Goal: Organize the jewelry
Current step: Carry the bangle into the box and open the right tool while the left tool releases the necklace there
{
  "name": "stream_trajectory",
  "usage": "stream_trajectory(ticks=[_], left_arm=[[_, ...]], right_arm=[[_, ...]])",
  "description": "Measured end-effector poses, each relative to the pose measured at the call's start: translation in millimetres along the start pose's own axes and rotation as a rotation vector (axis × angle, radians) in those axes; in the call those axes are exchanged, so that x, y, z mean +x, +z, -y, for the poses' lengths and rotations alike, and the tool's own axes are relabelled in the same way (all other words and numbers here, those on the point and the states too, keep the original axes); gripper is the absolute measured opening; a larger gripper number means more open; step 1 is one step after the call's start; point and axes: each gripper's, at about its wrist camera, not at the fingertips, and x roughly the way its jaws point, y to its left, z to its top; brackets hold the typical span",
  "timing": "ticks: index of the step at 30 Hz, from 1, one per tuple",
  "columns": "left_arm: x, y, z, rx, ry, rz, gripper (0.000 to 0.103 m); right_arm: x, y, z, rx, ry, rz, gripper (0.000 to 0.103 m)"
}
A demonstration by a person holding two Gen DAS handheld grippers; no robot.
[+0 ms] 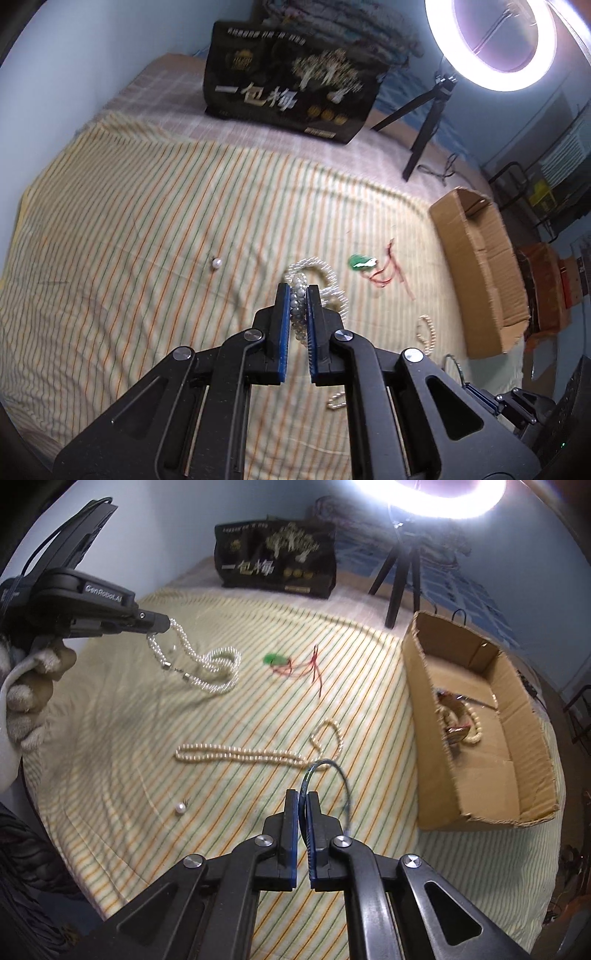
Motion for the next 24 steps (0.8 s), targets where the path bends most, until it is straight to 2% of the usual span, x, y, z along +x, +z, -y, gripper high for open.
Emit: stream_trajectory(ticks=[14, 24], left_arm=[[-49.4, 14.5, 34.5, 0.059, -0.102, 0.111, 0.006], [-78.7, 22.3, 69.9, 0.098, -0.183, 0.166, 0.005]], right_arm=[[-39.2, 30.1, 8.4, 0.035, 0.007, 0.117, 0.001], [-62.4, 41.5, 32.0, 0.085, -0.012, 0.180, 0.001]])
